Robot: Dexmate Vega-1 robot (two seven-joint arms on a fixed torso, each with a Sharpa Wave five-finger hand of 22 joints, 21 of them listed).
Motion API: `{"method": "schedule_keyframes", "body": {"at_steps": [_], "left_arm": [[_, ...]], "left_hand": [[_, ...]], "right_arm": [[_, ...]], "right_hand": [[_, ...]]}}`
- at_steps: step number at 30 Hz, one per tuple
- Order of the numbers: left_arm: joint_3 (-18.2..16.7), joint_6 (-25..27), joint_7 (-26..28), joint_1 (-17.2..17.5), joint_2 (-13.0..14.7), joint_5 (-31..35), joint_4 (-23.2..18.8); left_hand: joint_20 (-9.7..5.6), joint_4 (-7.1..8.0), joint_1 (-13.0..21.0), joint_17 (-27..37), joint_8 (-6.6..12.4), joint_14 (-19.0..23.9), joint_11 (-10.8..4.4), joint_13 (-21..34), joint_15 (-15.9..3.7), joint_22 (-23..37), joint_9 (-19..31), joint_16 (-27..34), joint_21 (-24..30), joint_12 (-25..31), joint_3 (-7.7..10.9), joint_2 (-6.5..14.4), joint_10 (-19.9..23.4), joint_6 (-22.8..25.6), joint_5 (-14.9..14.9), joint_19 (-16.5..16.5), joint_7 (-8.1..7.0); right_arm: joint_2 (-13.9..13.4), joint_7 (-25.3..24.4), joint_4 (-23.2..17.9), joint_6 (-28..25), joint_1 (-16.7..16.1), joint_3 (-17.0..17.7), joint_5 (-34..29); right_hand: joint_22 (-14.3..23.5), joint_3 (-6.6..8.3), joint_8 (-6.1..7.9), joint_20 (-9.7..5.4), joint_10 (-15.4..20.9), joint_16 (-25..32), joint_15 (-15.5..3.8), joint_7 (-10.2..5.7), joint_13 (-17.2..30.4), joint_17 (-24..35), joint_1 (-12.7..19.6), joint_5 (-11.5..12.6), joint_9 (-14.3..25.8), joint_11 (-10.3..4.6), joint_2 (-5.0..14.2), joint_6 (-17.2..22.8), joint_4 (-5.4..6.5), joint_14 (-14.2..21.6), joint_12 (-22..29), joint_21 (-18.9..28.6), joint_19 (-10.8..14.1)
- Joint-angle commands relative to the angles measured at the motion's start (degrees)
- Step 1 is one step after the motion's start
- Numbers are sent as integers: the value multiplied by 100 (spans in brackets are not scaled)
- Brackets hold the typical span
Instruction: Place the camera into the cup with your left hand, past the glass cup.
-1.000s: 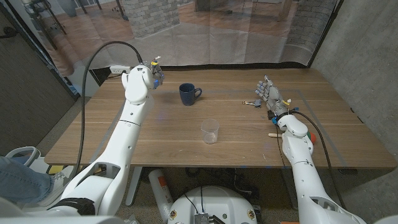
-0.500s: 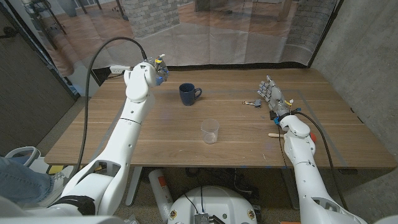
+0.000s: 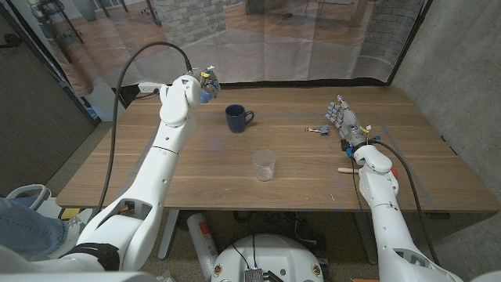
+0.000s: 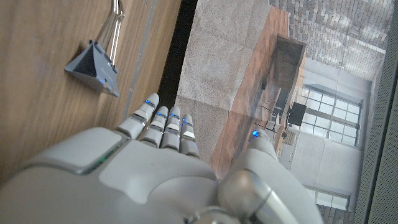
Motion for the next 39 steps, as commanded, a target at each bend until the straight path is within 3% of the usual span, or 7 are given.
{"method": "schedule_keyframes", "body": {"at_steps": [1, 39], "left_arm": [[113, -436, 177, -67, 31, -185, 42], [200, -1533, 940, 35, -28, -900, 333]], "left_hand": [[-20, 513, 97, 381, 49, 569, -11, 507, -1283, 6, 22, -5, -10, 31, 587, 190, 151, 68, 44, 7, 4], [-37, 516, 1, 439, 78, 668, -56, 665, -1332, -2, 17, -65, -8, -59, 666, 110, 280, 182, 44, 27, -19]], "right_arm": [[-27, 43, -70, -18, -23, 25, 32], [-21, -2, 15, -1, 23, 27, 13]], "right_hand": [[20, -19, 15, -131, 39, -10, -12, 27, 21, 15, 34, 2, 23, -9, 55, 29, 24, 21, 15, -5, 36], [21, -32, 13, -130, 46, -6, -17, 32, 21, 15, 49, -10, 23, -13, 68, 30, 19, 72, 9, -41, 106]]}}
